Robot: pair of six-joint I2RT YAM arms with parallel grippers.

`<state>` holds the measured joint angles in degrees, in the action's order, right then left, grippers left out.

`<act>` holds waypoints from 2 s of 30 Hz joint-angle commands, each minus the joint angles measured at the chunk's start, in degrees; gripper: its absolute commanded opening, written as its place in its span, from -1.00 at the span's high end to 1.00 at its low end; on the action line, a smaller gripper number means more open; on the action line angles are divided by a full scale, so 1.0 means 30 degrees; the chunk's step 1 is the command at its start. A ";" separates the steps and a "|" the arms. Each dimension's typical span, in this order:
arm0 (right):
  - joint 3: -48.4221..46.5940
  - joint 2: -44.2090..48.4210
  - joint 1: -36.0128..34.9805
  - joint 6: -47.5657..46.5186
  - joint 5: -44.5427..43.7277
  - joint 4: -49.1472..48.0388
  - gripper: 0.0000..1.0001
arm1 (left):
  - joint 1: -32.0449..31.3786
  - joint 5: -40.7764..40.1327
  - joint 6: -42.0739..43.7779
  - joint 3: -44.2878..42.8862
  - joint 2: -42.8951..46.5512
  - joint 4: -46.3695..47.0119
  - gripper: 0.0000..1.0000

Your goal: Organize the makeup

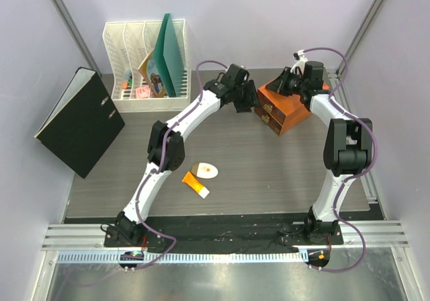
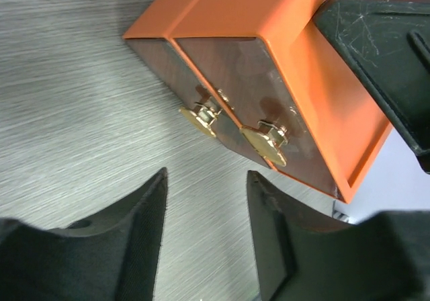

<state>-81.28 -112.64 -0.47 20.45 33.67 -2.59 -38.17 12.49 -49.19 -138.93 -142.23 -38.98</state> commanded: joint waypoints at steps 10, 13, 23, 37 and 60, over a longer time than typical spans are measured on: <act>0.2277 -0.2883 -0.0165 -0.1455 -0.2259 0.8159 0.98 | 0.0010 0.2252 -0.1825 0.0052 -0.0635 0.3296 -0.11; 0.2307 -0.2883 -0.0166 -0.1484 -0.2259 0.8158 0.98 | -0.0020 0.2165 -0.2089 0.0022 -0.0752 0.3472 -0.11; 0.2248 -0.2883 -0.0166 -0.1513 -0.2259 0.8158 0.98 | -0.0429 0.1316 -0.2529 -0.0416 -0.1514 0.3531 -0.09; 0.2219 -0.2883 -0.0166 -0.1513 -0.2200 0.8158 0.98 | -0.0343 0.0583 -0.2149 0.1249 -0.0873 0.1802 0.40; 0.2219 -0.2942 -0.0166 -0.1484 -0.2229 0.8158 0.98 | 0.0302 -0.1204 0.0341 1.2702 0.5895 0.1247 0.58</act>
<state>-81.28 -112.64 -0.49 20.49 34.37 -2.55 -38.00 13.89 -53.89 -107.63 -125.71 -23.20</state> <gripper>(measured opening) 0.014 0.219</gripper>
